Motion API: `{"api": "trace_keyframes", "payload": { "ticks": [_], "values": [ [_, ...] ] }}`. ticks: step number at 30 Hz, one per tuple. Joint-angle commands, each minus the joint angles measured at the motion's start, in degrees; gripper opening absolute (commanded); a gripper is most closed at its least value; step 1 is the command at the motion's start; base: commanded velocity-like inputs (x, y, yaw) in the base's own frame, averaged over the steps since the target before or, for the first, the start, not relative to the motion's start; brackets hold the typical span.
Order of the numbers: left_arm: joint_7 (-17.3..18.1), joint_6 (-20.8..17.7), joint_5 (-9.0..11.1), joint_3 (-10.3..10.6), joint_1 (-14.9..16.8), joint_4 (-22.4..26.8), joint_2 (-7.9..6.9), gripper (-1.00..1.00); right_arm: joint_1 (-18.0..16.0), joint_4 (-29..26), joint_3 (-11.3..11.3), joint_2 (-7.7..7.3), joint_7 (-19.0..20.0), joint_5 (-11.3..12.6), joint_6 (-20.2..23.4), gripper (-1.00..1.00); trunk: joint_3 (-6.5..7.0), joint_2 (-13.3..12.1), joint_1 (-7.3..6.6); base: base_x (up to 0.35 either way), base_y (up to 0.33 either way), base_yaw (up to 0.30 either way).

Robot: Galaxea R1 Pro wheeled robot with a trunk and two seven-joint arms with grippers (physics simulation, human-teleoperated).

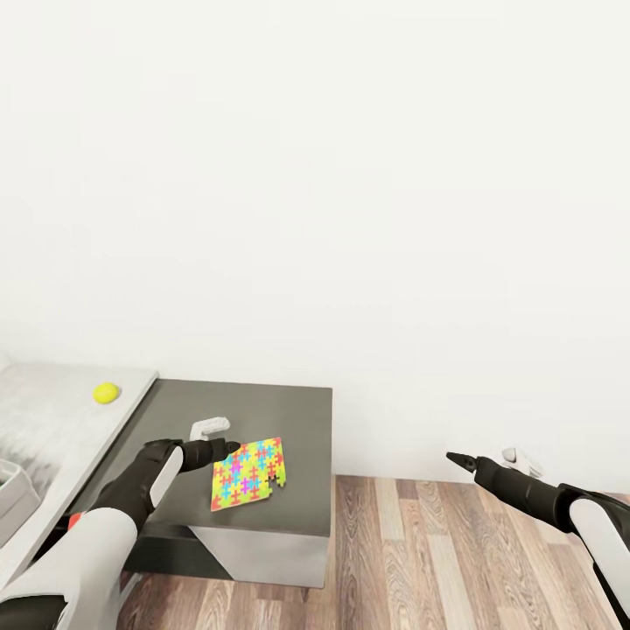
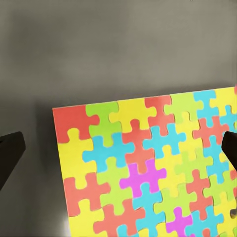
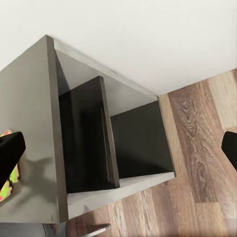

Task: Put all the toys in the child's room - the three board games (two on the bed and one on the table), the two jigsaw puzzles on the table, and the tennis ball on the table - inside the toy box on the table in the child's room.

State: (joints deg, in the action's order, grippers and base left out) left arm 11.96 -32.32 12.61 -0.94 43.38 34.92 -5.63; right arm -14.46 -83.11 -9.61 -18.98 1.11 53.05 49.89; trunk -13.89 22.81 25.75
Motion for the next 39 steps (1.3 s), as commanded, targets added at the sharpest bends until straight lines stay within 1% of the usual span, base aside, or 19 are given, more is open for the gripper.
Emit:
{"api": "trace_keyframes", "payload": {
  "ticks": [1,19,28,34,39],
  "values": [
    [0.1,-0.4,0.2,-0.1,0.0,0.1,0.0,1.0,0.0,0.0,-0.1,0.0,0.1,-0.1,0.3,1.0,-0.11,0.1,0.04,0.02,0.0,0.0],
    [0.1,-0.4,0.2,-0.1,0.0,0.1,0.0,1.0,0.0,0.0,-0.1,0.0,0.1,0.1,0.3,1.0,-0.12,0.1,0.04,0.006,0.0,0.0],
    [0.0,-0.5,0.2,-0.1,0.0,0.1,0.04,1.0,0.0,-0.3,-0.1,0.0,0.3,0.2,0.3,1.0,-0.12,0.1,0.04,0.165,0.018,0.0],
    [0.0,-0.5,0.2,-0.1,0.0,0.1,0.08,1.0,0.0,-0.4,-0.1,0.0,0.3,0.2,0.3,1.0,-0.15,0.1,0.04,0.055,0.006,0.0],
    [-0.1,-0.5,0.2,-0.1,0.0,0.1,0.09,1.0,0.0,-0.4,-0.1,0.0,0.3,0.2,0.3,1.0,-0.44,0.1,0.04,0.013,0.001,0.0]
  ]
}}
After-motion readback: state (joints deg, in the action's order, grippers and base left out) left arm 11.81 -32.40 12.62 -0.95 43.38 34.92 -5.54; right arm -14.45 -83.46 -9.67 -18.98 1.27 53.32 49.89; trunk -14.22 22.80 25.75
